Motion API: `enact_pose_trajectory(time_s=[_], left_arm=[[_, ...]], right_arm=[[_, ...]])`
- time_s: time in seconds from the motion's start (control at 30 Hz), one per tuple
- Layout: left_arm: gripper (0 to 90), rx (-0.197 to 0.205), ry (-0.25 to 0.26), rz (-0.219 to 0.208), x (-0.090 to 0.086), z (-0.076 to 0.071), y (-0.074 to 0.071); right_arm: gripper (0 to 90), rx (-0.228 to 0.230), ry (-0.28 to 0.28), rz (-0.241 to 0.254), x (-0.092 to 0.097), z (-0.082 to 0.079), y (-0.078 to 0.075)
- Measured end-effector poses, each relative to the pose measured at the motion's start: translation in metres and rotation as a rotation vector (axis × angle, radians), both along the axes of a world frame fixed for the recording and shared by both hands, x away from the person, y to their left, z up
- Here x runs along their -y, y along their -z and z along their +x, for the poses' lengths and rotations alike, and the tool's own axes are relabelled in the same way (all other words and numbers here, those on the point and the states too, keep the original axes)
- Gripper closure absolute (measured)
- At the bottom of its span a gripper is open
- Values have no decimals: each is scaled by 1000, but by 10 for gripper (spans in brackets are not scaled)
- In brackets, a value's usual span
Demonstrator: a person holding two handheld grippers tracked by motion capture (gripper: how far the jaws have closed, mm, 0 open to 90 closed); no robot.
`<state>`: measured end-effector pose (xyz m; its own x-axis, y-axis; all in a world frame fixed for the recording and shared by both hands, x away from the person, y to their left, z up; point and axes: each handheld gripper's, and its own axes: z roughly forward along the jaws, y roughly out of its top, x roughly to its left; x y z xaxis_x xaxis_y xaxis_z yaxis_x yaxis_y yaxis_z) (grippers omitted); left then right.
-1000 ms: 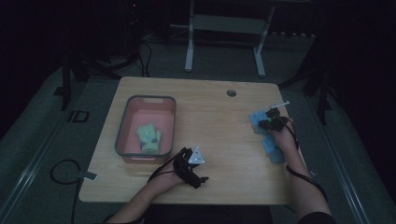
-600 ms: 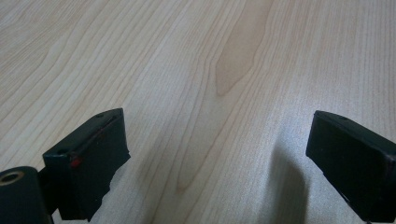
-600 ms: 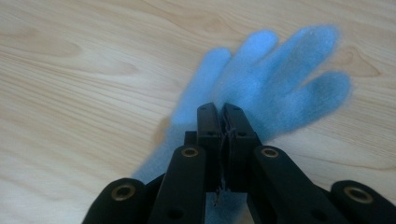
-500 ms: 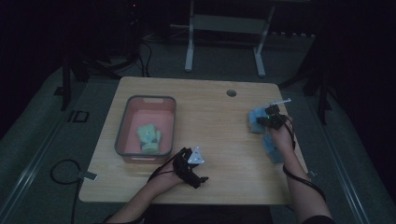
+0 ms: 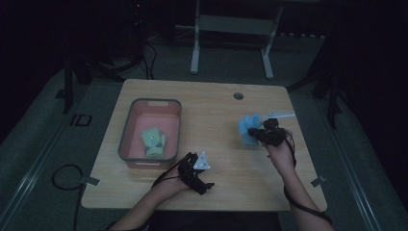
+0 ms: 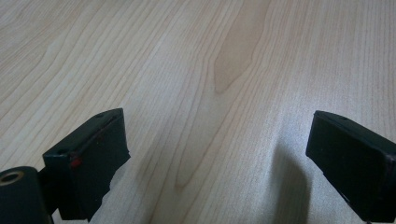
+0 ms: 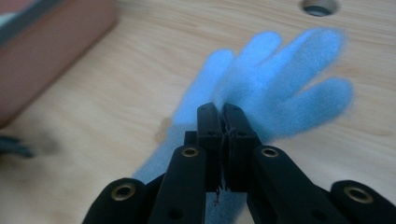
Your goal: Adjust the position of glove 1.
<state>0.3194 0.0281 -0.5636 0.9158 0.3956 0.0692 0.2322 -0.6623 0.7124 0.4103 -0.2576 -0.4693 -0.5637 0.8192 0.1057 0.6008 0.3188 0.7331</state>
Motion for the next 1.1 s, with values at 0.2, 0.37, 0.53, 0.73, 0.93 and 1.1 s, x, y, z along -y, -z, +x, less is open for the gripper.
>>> enact_pose_trajectory(time_s=[0.2,0.37,0.53,0.73,0.93,1.1], left_arm=[[58,5,3,3,0,0,0],[58,7,-2,-2,-1,-1,0],[58,10,1,-1,0,-1,0],[58,-8,-1,-15,-1,-1,0],[58,-5,2,-6,0,-1,1],[58,-2,3,-2,0,-2,1]], right_arm=[[870,-12,-29,1,-23,-26,3],[870,-22,-35,-14,-35,-37,15],[869,-61,-29,-30,-33,-37,32],[861,-113,-35,-65,-30,-30,58],[786,-136,-33,-85,-23,-25,72],[664,-106,-29,-105,-16,-26,64]])
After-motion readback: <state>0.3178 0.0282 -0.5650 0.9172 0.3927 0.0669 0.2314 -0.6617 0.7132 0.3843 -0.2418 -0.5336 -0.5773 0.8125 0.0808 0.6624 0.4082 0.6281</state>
